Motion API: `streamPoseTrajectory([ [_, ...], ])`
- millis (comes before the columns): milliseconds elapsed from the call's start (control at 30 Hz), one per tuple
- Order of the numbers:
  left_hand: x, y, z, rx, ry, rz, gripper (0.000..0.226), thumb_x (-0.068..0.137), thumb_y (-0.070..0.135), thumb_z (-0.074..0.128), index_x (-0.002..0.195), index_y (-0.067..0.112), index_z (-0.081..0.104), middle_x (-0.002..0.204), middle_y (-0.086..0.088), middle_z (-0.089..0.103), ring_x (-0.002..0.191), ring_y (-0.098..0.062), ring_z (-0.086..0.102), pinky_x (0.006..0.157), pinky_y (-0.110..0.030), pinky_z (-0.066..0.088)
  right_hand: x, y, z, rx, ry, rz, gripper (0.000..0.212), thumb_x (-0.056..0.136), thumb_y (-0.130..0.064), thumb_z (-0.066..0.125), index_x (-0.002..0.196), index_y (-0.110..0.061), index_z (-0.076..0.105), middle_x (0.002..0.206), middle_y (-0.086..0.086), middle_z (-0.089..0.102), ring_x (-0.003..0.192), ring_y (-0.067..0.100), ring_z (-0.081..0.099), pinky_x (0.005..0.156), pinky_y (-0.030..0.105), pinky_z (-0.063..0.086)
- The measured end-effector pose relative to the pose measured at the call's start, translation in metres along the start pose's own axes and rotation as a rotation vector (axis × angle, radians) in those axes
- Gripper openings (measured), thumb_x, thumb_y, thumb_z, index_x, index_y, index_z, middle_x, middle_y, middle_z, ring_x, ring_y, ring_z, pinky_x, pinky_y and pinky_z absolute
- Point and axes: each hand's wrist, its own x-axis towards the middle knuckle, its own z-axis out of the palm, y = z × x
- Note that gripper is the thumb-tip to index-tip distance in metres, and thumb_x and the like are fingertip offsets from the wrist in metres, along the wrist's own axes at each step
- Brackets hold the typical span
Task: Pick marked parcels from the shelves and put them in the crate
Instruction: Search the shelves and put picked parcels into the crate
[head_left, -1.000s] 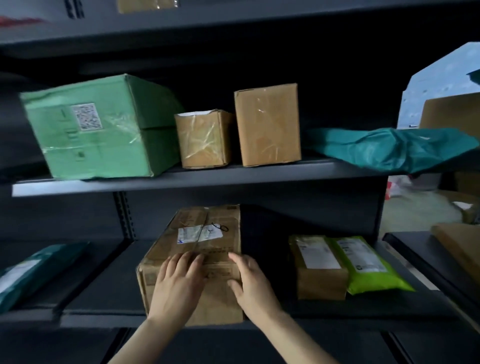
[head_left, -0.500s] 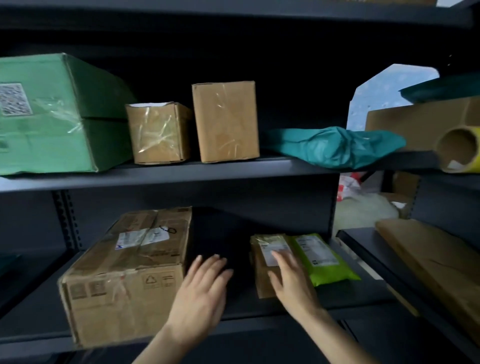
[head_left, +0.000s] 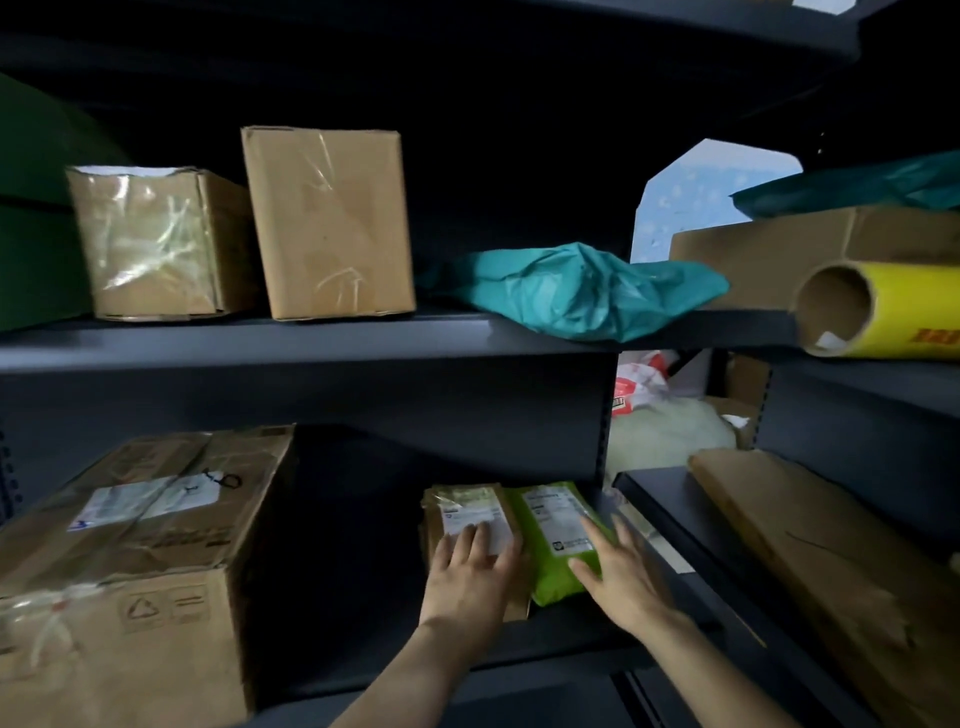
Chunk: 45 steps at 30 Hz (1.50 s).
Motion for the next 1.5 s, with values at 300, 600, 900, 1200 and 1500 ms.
streamPoseTrajectory([
  [300, -0.033, -0.03, 0.004, 0.043, 0.054, -0.082, 0.079, 0.091, 0.01, 0.046, 0.15, 0.031, -0.001, 0.159, -0.012, 0.003, 0.147, -0.026, 0.004, 0.119, -0.041, 0.003, 0.008, 0.0, 0.027, 0.082, -0.064, -0.102, 0.058, 0.089, -0.057, 0.043, 0.142, -0.04, 0.027, 0.153, -0.002, 0.018, 0.134, 0.025, 0.03, 0.107, 0.038, 0.034],
  [600, -0.069, -0.083, 0.022, 0.08, 0.214, -0.082, 0.102, 0.025, 0.016, 0.087, 0.118, 0.029, 0.047, 0.105, -0.005, 0.071, 0.093, -0.023, 0.07, 0.083, -0.037, 0.055, -0.04, -0.029, 0.052, 0.139, -0.064, -0.256, 0.055, 0.09, -0.052, 0.046, 0.141, -0.046, 0.026, 0.157, 0.003, 0.008, 0.143, 0.024, 0.016, 0.112, 0.033, 0.024],
  [900, -0.083, -0.082, 0.018, 0.091, 0.178, -0.112, 0.106, 0.019, 0.011, 0.085, 0.118, 0.026, 0.048, 0.105, -0.008, 0.071, 0.093, -0.025, 0.07, 0.078, -0.038, 0.057, -0.058, -0.056, 0.061, 0.145, -0.068, -0.28, 0.055, 0.092, -0.049, 0.044, 0.142, -0.044, 0.023, 0.158, 0.002, 0.002, 0.144, 0.022, 0.01, 0.115, 0.034, 0.019],
  [1200, -0.077, -0.081, 0.019, 0.09, 0.178, -0.116, 0.103, 0.022, 0.02, 0.089, 0.116, 0.026, 0.048, 0.103, -0.007, 0.072, 0.092, -0.025, 0.071, 0.076, -0.038, 0.057, -0.056, -0.061, 0.062, 0.125, -0.081, -0.246, 0.056, 0.092, -0.051, 0.042, 0.143, -0.043, 0.02, 0.158, 0.002, -0.003, 0.144, 0.025, 0.008, 0.115, 0.036, 0.017],
  [1500, -0.076, -0.079, 0.015, 0.04, 0.126, -0.183, 0.096, 0.029, 0.022, 0.088, 0.116, 0.025, 0.049, 0.106, -0.01, 0.07, 0.095, -0.027, 0.069, 0.078, -0.039, 0.056, -0.055, -0.061, 0.053, 0.1, -0.063, -0.239, 0.055, 0.092, -0.054, 0.034, 0.144, -0.038, 0.025, 0.157, 0.008, 0.005, 0.144, 0.024, 0.008, 0.114, 0.036, 0.014],
])
